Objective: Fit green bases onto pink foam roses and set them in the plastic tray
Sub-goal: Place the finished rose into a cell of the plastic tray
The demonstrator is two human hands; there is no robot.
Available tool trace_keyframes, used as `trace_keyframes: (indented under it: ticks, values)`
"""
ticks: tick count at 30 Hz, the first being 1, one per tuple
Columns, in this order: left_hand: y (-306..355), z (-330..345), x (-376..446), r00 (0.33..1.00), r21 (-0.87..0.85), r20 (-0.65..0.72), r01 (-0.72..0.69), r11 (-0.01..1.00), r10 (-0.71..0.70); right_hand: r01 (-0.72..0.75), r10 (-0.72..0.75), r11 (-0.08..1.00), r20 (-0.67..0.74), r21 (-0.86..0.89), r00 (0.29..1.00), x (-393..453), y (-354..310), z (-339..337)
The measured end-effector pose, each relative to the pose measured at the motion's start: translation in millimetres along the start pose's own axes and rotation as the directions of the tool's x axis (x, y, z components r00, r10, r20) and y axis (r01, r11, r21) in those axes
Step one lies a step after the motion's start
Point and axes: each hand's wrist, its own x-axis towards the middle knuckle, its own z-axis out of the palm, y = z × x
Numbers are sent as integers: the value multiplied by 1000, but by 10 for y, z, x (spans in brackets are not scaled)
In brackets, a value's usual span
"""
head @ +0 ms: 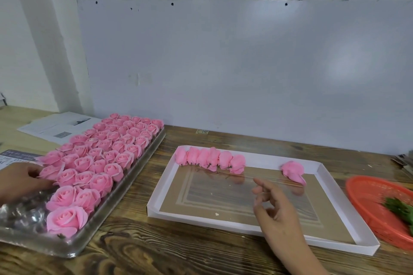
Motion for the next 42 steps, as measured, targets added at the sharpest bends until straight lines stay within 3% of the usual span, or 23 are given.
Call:
trace_keyframes:
  ticks: [8,23,26,29,34,38,42]
  values:
    - [165,-134,-35,992,116,35,-123,986,119,2,-2,1000,8,-17,1000,0,8,-3]
    - [495,-247,-214,964,354,188,-245,902,188,17,-17,1000,-5,-20,1000,19,35,7]
    - [463,-224,-147,967,361,139,-251,898,214,24,-25,999,-7,-27,1000,20,37,2]
    - [437,-218,-120,949,465,194,-311,829,248,21,-22,999,-9,-28,1000,25,34,3]
    - [411,-86,-95,978,361,59,-206,909,198,23,-23,999,1,-35,1000,20,14,10]
    - [395,-155,-148,980,442,107,-197,875,167,11,-10,1000,8,-29,1000,18,0,6]
    - [494,-207,-374,968,407,-53,-203,890,245,16,-16,999,12,-49,1000,9,-25,22]
